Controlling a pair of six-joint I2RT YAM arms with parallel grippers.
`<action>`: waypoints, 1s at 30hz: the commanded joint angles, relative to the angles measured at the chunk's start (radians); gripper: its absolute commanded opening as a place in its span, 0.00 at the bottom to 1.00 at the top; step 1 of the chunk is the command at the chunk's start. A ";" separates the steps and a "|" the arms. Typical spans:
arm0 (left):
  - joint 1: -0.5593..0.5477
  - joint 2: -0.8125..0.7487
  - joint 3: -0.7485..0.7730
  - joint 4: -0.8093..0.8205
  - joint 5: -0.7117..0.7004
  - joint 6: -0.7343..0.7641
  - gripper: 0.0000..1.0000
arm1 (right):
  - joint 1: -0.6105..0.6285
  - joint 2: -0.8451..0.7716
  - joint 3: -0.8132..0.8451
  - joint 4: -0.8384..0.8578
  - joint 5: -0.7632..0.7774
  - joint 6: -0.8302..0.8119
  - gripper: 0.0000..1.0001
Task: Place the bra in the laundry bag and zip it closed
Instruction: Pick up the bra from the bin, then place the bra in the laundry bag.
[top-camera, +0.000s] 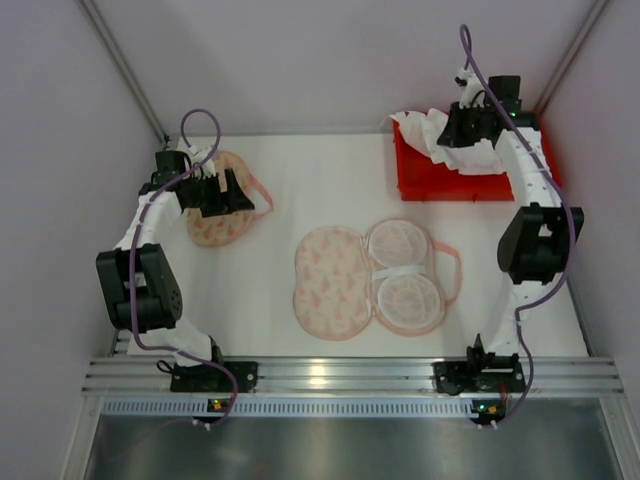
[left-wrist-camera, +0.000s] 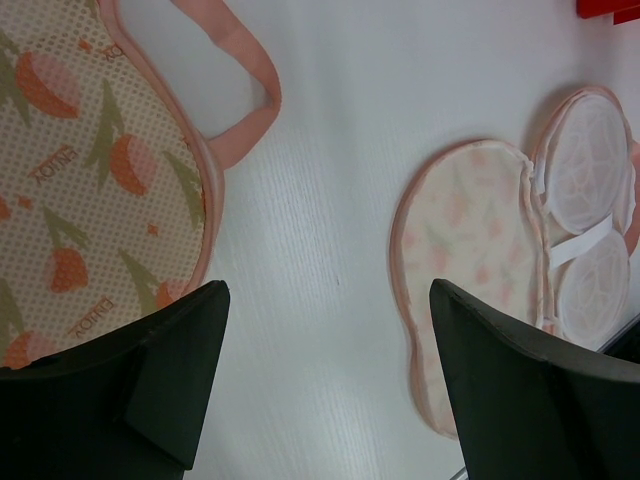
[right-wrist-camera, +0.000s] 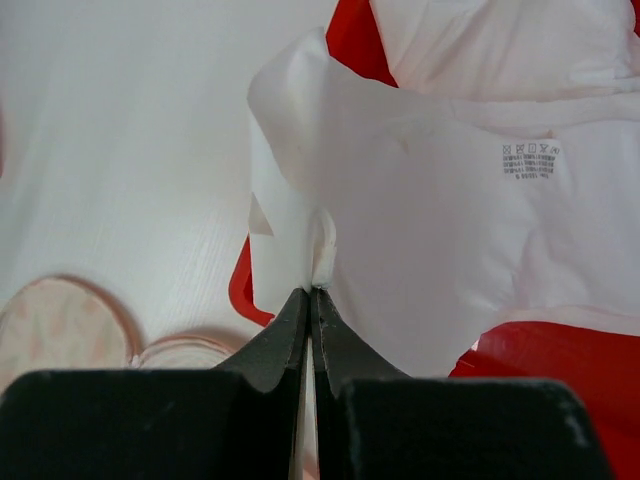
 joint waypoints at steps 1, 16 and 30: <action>0.000 -0.054 0.023 0.008 0.037 0.012 0.87 | -0.032 -0.169 0.056 -0.060 -0.104 -0.048 0.00; -0.002 -0.127 0.005 0.009 0.062 0.018 0.87 | -0.015 -0.501 -0.244 -0.277 -0.327 -0.249 0.00; -0.010 -0.163 -0.041 0.009 0.068 0.052 0.86 | 0.148 -0.640 -0.603 -0.361 -0.311 -0.447 0.00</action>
